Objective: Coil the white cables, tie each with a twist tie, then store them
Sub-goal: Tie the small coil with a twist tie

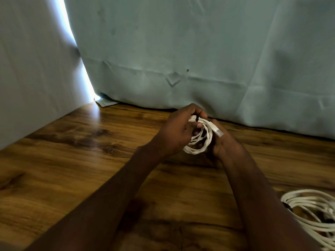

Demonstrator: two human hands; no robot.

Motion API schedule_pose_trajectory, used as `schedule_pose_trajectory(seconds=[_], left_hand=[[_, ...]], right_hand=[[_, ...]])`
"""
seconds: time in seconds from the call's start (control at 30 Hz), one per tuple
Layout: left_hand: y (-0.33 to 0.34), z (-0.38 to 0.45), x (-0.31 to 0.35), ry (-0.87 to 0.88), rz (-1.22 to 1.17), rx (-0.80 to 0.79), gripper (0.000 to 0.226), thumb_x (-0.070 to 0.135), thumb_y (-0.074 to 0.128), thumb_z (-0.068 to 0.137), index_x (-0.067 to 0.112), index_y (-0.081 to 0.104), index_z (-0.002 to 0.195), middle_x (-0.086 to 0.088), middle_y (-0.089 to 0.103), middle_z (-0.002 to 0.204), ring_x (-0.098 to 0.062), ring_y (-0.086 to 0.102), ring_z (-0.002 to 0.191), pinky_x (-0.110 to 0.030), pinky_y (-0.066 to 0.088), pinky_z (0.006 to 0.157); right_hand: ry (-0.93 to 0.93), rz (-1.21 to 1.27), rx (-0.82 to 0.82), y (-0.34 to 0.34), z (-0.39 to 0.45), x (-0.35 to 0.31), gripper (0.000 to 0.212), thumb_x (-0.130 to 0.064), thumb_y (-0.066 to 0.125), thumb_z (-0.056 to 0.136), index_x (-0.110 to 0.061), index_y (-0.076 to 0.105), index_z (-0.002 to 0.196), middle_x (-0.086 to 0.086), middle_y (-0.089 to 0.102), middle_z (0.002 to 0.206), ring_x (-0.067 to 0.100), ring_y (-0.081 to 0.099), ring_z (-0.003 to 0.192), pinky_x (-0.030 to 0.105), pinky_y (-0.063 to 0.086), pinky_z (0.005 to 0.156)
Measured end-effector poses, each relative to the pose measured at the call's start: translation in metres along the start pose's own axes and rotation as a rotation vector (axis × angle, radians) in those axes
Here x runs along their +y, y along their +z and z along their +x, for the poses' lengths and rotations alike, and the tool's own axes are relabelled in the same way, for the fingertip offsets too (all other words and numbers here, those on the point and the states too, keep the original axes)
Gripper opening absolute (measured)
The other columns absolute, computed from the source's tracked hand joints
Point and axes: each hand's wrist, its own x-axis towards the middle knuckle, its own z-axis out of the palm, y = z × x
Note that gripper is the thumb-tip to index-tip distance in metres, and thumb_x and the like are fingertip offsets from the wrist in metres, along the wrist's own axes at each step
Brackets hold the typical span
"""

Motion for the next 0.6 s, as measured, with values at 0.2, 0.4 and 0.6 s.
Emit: schedule_pose_trajectory(seconds=[0.2,0.4,0.6], left_hand=[[-0.007,0.003,-0.009,0.102,0.239,0.092,0.024,-0.008,0.058,0.091,0.006,0.068,0.109,-0.005,0.06,0.109,-0.014,0.063,0.096,-0.024,0.055,0.083],[-0.015,0.004,-0.022,-0.103,0.196,0.291,0.011,0.003,0.063,0.094,0.01,0.065,0.102,-0.001,0.071,0.089,-0.013,0.067,0.083,-0.038,0.052,0.074],[-0.017,0.0,-0.037,-0.269,0.103,0.284,0.013,0.025,0.06,0.088,0.021,0.06,0.1,-0.001,0.072,0.092,-0.019,0.069,0.078,-0.046,0.059,0.07]], right_hand=[[0.045,-0.07,-0.077,0.013,-0.006,0.0,0.05,-0.047,0.061,0.096,-0.02,0.059,0.054,0.004,0.059,0.058,0.016,0.052,0.045,0.023,0.046,0.053],[-0.036,-0.271,0.071,0.025,-0.007,0.007,0.034,-0.022,0.061,0.093,-0.017,0.059,0.059,0.002,0.05,0.054,0.013,0.035,0.039,0.018,0.025,0.042],[-0.885,-0.142,0.407,0.035,-0.021,-0.005,0.013,-0.018,0.065,0.097,-0.017,0.073,0.088,-0.01,0.069,0.076,0.0,0.062,0.071,0.021,0.048,0.068]])
